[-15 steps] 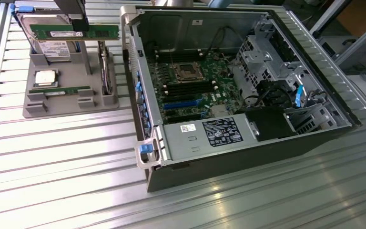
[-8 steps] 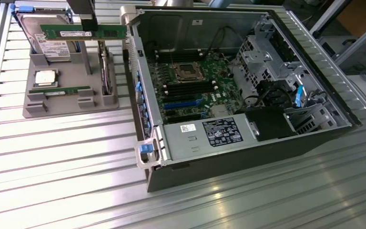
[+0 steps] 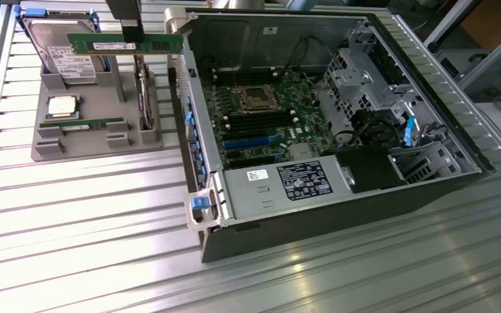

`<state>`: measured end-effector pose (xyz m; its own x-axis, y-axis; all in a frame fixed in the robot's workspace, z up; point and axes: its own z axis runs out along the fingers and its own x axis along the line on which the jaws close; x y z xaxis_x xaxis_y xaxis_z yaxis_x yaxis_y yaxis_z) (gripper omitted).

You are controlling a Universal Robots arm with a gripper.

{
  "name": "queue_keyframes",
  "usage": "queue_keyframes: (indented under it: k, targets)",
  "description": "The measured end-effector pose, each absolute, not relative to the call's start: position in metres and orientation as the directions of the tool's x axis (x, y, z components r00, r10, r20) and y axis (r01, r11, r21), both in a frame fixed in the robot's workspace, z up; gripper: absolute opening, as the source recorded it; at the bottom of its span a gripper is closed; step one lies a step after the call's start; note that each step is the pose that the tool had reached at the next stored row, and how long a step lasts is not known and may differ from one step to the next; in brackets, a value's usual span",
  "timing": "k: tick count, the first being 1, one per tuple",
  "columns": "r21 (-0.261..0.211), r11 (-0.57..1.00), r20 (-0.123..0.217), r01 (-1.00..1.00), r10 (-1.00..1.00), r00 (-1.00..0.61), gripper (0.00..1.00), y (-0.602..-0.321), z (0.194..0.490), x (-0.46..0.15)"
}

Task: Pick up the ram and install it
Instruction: 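Pick up the ram and move it above insertion slot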

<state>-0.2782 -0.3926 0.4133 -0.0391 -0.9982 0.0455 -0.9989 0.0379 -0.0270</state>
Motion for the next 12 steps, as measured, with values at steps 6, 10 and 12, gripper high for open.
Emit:
queue_keyframes:
  k: [6,10,12]
  targets:
    - [-0.027,0.038,0.046,-0.999,-0.998,-0.039,0.12,-0.393,0.413,-0.271]
    - [-0.027,0.038,0.046,-0.999,-0.998,-0.039,0.12,-0.393,0.413,-0.264]
    - [-0.027,0.038,0.046,-0.999,-0.998,-0.039,0.12,-0.393,0.413,-0.260]
